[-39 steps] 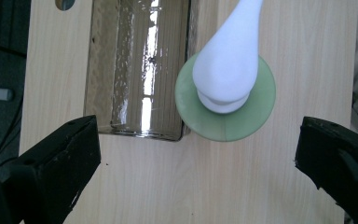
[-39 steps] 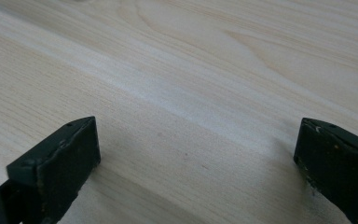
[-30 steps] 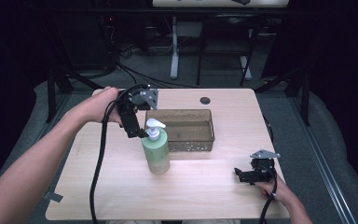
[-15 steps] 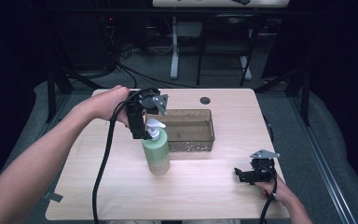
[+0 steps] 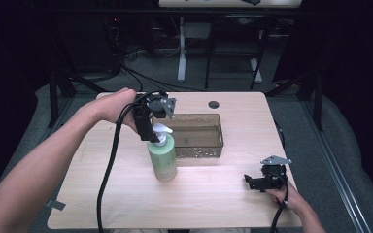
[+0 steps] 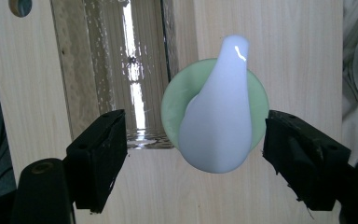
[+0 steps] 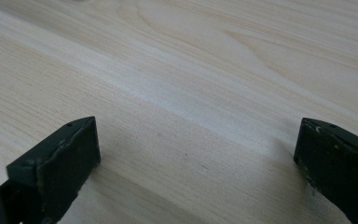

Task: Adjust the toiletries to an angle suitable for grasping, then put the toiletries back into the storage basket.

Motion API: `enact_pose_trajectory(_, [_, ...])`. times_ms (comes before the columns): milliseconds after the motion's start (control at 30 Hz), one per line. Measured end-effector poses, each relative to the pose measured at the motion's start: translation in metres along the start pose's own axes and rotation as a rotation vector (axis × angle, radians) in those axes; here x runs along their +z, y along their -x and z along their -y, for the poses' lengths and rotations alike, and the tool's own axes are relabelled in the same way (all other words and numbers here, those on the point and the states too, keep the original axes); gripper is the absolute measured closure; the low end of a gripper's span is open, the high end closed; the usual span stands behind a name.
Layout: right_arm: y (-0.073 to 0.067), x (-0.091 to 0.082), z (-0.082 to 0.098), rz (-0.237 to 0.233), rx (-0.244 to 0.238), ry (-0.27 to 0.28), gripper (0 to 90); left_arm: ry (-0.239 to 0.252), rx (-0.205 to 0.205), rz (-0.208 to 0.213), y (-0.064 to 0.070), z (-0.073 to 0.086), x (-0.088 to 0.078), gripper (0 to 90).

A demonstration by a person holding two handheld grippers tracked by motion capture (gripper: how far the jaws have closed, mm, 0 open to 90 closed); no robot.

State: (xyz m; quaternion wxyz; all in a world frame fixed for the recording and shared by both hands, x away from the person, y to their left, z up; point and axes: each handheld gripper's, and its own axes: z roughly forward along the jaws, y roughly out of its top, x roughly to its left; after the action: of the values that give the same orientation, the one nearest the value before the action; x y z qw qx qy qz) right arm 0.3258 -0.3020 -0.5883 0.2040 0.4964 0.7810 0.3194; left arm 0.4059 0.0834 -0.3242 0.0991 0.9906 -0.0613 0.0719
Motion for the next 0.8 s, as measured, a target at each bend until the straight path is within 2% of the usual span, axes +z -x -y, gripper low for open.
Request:
enact_pose_trajectory(200, [0.0, 0.0, 0.0, 0.0, 0.0, 0.0, 0.0, -0.016, 0.021, 0.009, 0.001, -0.003, 0.001, 30.5])
enact_pose_trajectory(467, [0.0, 0.001, 0.0, 0.002, -0.001, 0.002, 0.0, -0.029, 0.034, 0.009, 0.002, -0.007, -0.001, 33.4])
enact_pose_trajectory(600, [0.0, 0.001, 0.0, 0.001, -0.002, 0.002, 0.0, -0.029, 0.047, 0.022, 0.001, -0.009, -0.002, 40.2])
enact_pose_trajectory(800, [0.0, 0.001, 0.0, 0.001, -0.002, 0.002, 0.0, -0.056, 0.056, 0.032, 0.0, -0.011, 0.0, 47.9])
